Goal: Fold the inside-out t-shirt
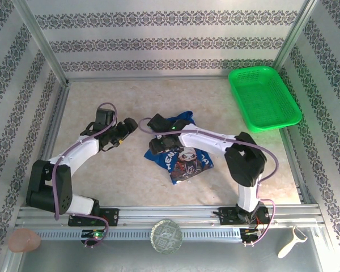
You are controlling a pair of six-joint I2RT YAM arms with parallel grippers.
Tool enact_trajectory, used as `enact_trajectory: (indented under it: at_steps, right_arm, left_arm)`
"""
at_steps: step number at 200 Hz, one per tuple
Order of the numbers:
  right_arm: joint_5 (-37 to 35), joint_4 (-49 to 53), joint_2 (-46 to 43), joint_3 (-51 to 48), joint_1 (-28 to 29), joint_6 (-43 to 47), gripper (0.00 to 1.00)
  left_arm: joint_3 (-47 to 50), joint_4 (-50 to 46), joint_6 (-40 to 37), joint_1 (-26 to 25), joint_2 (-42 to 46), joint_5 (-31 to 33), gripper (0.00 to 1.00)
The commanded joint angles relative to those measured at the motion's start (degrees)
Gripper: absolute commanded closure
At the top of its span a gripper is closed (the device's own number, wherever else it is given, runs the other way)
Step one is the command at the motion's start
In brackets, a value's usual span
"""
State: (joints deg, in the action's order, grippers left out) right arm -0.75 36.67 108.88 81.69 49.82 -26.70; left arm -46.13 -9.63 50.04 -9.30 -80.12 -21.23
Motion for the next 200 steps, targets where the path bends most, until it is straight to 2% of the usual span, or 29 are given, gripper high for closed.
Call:
enact_trajectory:
  at_steps: [1,49,58,79,90,155,200]
  right_arm:
    - [-3.2,5.5,3.2,2.7,0.3,3.2,0.4]
    - [-5.5,5.6,6.6,3.7,-0.2,2.9,0.58]
    - [-5.7,5.3,6.6,3.6,-0.4,2.7,0.65]
    - [-5.4,4.8,5.7,3.0,-0.9,2.5,0.9]
    - [-5.1,4.3,4.2,2.2,-1.2,2.4,1.0]
    - [5.9,-3.9,-7.7,-6.3,-7.6,-3.3,1.0]
    - [6.7,-5.6,-9.1,-8.4,-8.4,-5.0,1.0]
  left_arm:
    - [1.9,-4.2,-1.6,0.4,1.9,-1.5,0.14]
    - [4.8,-5.8,-4.1,0.1,1.9,-3.7,0.16]
    - [4.7,-6.2,-4.6,0.0,2.0,-3.5,0.16]
    - [4.5,-6.9,-5.7,-0.6,1.5,-3.6,0.17]
    - [3.9,-7.5,-6.8,-1.5,0.9,-3.4,0.17]
    - [-2.6,-10.0,-10.1,-11.2,-8.7,2.2,0.18]
    - [-7.9,-11.4,-12.0,-15.8,-15.6,5.7,0.24]
